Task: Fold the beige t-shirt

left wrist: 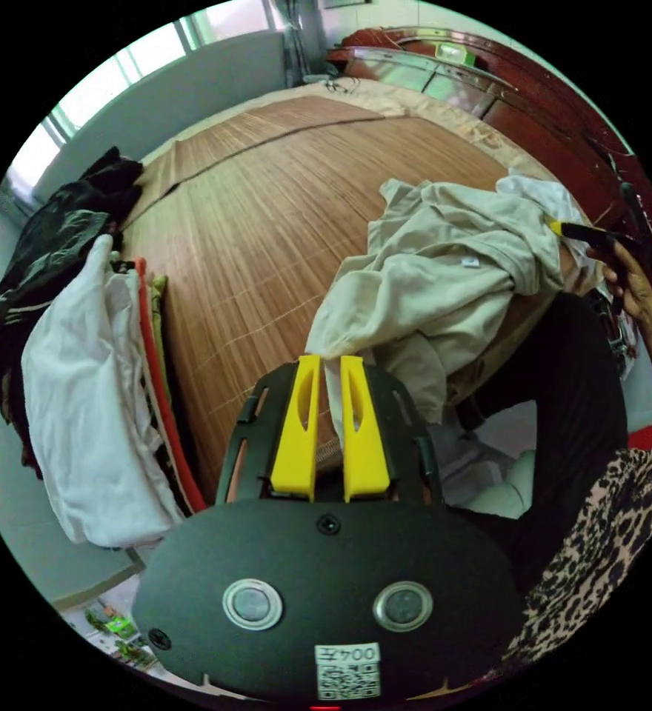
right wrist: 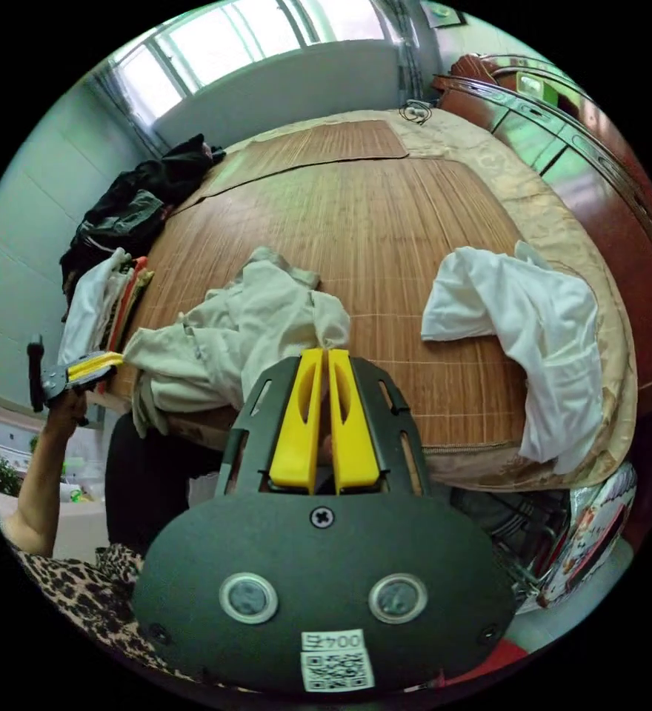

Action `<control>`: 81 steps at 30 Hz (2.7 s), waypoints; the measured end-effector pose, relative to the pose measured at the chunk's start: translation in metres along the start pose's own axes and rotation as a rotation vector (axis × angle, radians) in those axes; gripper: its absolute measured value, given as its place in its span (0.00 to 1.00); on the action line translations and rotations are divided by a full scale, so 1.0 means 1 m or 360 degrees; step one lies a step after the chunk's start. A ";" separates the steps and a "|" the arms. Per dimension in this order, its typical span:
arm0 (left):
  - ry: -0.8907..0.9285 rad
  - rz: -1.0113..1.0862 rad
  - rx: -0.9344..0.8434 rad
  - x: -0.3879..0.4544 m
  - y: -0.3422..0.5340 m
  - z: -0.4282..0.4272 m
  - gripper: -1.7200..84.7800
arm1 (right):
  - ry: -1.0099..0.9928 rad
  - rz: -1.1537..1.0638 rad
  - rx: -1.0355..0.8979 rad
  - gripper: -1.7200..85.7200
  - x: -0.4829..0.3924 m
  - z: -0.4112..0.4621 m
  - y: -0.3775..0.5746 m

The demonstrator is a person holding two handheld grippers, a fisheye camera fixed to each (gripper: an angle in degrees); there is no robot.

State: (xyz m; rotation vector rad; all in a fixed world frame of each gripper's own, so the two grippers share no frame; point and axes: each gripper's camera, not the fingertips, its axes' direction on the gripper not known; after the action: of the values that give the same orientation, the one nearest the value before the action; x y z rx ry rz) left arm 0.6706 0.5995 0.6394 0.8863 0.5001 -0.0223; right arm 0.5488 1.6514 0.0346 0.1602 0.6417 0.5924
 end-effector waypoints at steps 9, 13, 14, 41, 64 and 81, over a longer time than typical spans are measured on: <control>0.0043 0.0054 -0.0042 0.045 -0.030 0.049 0.04 | 0.0174 -0.0263 -0.0292 0.02 -0.050 0.089 -0.041; 0.0009 0.0040 -0.0069 0.052 -0.031 0.065 0.03 | 0.0137 -0.0275 -0.0245 0.02 -0.052 0.092 -0.046; 0.0004 0.0039 -0.0063 0.052 -0.031 0.065 0.03 | 0.0139 -0.0289 -0.0236 0.02 -0.053 0.092 -0.048; 0.0067 -0.0129 0.0261 -0.038 0.002 -0.011 0.03 | 0.0051 -0.0394 -0.0177 0.03 -0.065 0.107 -0.053; 0.0303 0.0163 0.0264 -0.090 -0.050 -0.018 0.09 | 0.0090 -0.0478 0.0123 0.14 -0.044 0.067 -0.002; 0.0382 0.0404 0.0156 -0.040 -0.094 -0.002 0.06 | -0.0126 -0.0920 0.0249 0.22 -0.123 0.041 0.071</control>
State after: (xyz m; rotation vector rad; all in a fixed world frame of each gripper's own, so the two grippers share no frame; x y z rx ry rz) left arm 0.6129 0.5337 0.5862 1.0497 0.6104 0.2965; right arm 0.4611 1.6417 0.1534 0.1353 0.6208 -0.0212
